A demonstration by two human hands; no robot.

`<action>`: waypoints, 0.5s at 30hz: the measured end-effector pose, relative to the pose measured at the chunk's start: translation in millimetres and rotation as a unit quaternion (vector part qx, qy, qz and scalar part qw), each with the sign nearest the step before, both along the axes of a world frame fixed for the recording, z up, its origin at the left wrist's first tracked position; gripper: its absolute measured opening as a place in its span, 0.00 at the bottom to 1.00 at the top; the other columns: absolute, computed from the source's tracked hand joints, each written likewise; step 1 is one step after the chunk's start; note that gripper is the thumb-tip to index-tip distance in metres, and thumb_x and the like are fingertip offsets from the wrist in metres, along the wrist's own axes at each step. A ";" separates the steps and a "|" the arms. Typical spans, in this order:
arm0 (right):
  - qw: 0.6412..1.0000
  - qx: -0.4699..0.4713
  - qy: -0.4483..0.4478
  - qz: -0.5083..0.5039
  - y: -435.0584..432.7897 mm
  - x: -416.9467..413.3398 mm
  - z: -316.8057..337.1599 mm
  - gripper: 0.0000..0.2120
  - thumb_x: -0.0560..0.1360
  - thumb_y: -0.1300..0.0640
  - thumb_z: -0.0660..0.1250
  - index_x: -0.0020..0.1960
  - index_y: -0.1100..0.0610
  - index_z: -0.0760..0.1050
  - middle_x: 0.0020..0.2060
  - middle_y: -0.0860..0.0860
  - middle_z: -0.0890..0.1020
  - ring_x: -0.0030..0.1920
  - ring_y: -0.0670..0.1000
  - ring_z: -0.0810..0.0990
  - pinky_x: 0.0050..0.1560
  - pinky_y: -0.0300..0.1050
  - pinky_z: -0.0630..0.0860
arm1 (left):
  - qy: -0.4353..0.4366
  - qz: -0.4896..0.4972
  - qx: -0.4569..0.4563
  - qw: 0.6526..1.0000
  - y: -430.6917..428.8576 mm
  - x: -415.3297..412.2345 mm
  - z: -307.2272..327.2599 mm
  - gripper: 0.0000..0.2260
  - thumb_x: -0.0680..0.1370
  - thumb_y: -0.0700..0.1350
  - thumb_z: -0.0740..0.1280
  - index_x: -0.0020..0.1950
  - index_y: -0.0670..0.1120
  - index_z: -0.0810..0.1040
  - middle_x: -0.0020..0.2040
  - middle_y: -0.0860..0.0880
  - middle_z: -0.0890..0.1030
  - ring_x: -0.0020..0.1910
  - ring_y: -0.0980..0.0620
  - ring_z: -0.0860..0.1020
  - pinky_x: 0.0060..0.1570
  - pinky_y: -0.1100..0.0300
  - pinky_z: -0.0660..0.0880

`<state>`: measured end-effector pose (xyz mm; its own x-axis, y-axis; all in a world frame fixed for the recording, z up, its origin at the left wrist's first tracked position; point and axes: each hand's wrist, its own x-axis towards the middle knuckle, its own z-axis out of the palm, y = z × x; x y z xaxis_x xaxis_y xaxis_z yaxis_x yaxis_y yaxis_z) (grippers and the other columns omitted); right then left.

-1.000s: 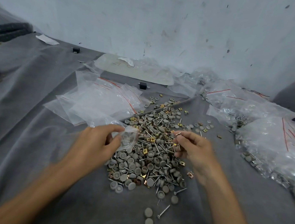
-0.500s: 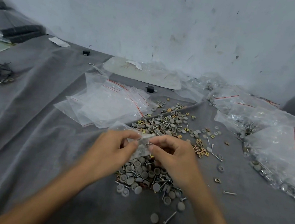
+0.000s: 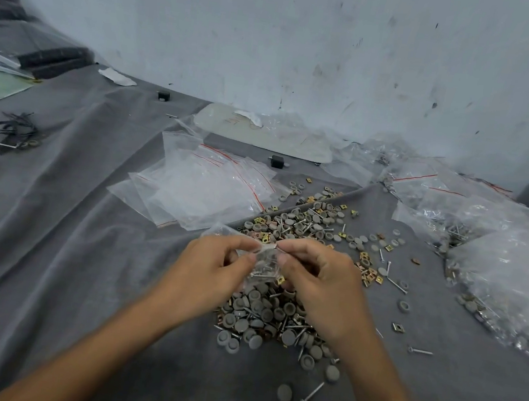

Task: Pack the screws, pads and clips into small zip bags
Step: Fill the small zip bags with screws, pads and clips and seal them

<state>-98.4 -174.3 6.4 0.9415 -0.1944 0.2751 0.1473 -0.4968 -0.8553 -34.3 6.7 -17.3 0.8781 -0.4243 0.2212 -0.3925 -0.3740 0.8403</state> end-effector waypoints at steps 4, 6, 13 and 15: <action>0.999 -0.031 -0.022 -0.003 -7.7 -2.6 4.2 0.08 0.79 0.57 0.70 0.53 0.46 0.84 0.39 0.41 0.85 0.38 0.44 0.83 0.41 0.40 0.80 | 0.014 -0.004 -0.015 1.000 0.8 1.4 -1.8 0.10 0.82 0.48 0.66 0.61 0.53 0.81 0.29 0.54 0.81 0.27 0.59 0.77 0.35 0.59 0.73; 0.999 0.015 -0.040 0.004 -9.8 -2.9 7.1 0.09 0.80 0.59 0.68 0.52 0.46 0.83 0.38 0.44 0.85 0.34 0.46 0.80 0.35 0.38 0.77 | 0.014 -0.006 -0.012 1.000 0.4 1.9 -2.5 0.10 0.82 0.48 0.65 0.61 0.53 0.81 0.29 0.54 0.81 0.27 0.59 0.77 0.35 0.59 0.72; 0.915 0.378 0.034 0.137 8.5 -0.4 7.6 0.10 0.78 0.58 0.64 0.51 0.60 0.83 0.40 0.55 0.82 0.36 0.49 0.77 0.34 0.40 0.75 | 0.017 -0.009 -0.010 1.000 -0.5 -0.3 -1.9 0.10 0.82 0.46 0.65 0.62 0.53 0.81 0.28 0.54 0.81 0.27 0.62 0.78 0.36 0.59 0.72; 0.916 0.376 0.052 0.132 12.7 2.0 2.9 0.09 0.81 0.62 0.62 0.53 0.62 0.81 0.41 0.56 0.82 0.37 0.49 0.77 0.35 0.40 0.76 | 0.025 -0.010 -0.016 1.000 -0.8 -0.1 -1.2 0.10 0.82 0.46 0.65 0.60 0.54 0.82 0.28 0.52 0.81 0.26 0.60 0.78 0.36 0.59 0.73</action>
<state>-96.5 -161.6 9.3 0.9965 -0.0546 0.0629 0.0757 0.2788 -0.9574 -34.4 5.9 -18.6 0.8794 -0.4359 0.1914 -0.3575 -0.3390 0.8702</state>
